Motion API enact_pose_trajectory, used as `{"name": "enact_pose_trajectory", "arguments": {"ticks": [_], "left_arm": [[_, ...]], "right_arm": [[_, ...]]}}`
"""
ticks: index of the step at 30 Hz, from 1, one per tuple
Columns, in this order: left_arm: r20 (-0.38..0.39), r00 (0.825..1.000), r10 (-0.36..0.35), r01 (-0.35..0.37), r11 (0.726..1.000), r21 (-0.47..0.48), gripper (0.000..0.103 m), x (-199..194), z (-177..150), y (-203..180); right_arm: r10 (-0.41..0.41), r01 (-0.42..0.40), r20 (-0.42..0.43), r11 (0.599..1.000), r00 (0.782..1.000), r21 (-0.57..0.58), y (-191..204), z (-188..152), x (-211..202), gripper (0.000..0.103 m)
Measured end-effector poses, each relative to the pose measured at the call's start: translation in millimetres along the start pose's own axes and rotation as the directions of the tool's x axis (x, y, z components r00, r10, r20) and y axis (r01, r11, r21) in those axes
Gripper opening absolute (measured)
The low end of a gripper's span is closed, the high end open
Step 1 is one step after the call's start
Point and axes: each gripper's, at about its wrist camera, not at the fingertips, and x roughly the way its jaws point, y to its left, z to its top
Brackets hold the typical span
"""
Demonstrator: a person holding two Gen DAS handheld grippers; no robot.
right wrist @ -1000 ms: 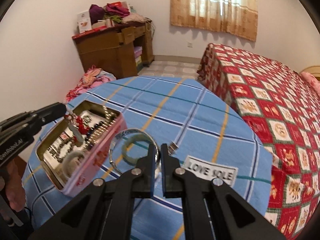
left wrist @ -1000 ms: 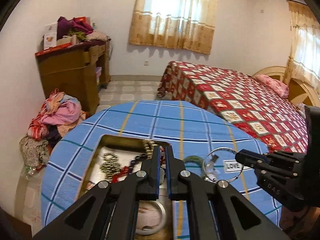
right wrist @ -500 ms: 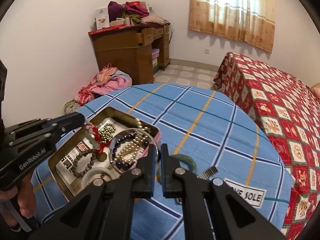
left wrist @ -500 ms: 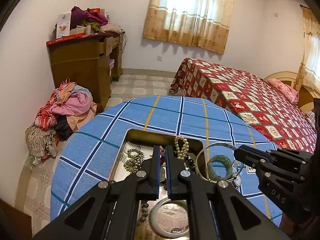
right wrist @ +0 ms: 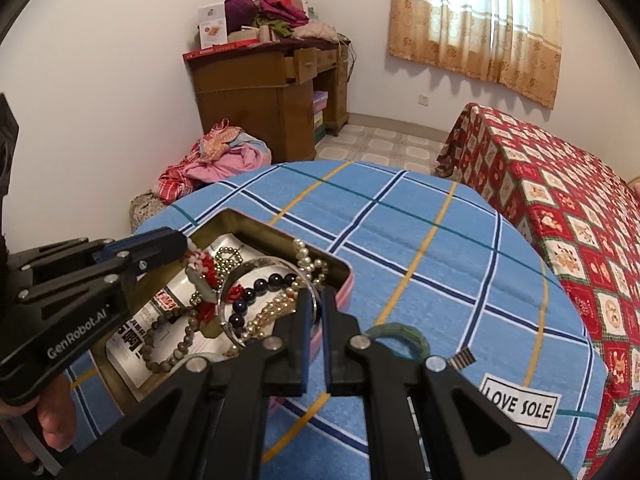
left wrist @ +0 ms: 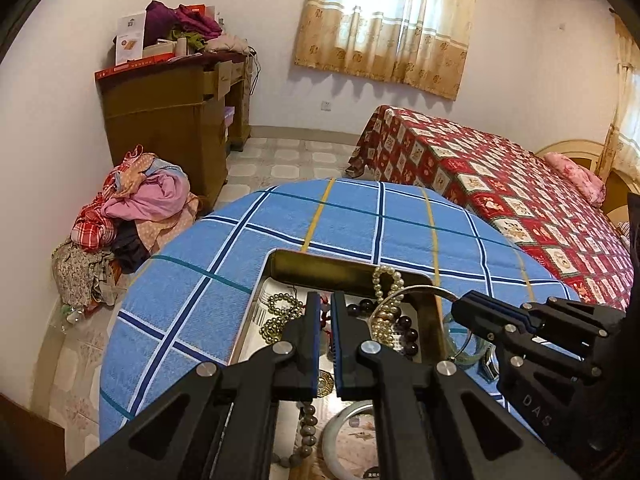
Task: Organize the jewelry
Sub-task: 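Open both tools to release the bangle and charm into the tin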
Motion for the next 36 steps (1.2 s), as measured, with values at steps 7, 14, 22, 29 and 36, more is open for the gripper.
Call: {"name": "enact_pose_trajectory", "arguments": {"ticks": [7,14,22,29,36], "left_arm": [[-0.017,1.0,0.012,-0.013,1.0,-0.005,0.004,7,-2,5],[-0.034,0.999,0.016,-0.017,1.0,-0.005,0.004,13,-4,7],[-0.048,0.999,0.024,-0.024,1.0,-0.004,0.004,21,-6,9],[-0.06,0.998,0.022,-0.022,1.0,0.001,0.004,26,-8,8],[-0.063,0.998,0.019,-0.019,1.0,0.001,0.004,27,-9,8]], "right_arm": [[0.001,-0.001,-0.002,1.0,1.0,-0.006,5,3,8,0.007],[0.003,-0.003,-0.005,1.0,1.0,0.0,6,2,9,0.007],[0.002,-0.002,-0.008,1.0,1.0,0.01,4,0,18,0.007],[0.0,0.001,-0.02,1.0,1.0,0.017,3,-5,24,0.007],[-0.003,0.003,-0.022,1.0,1.0,0.016,5,-7,25,0.007]]}}
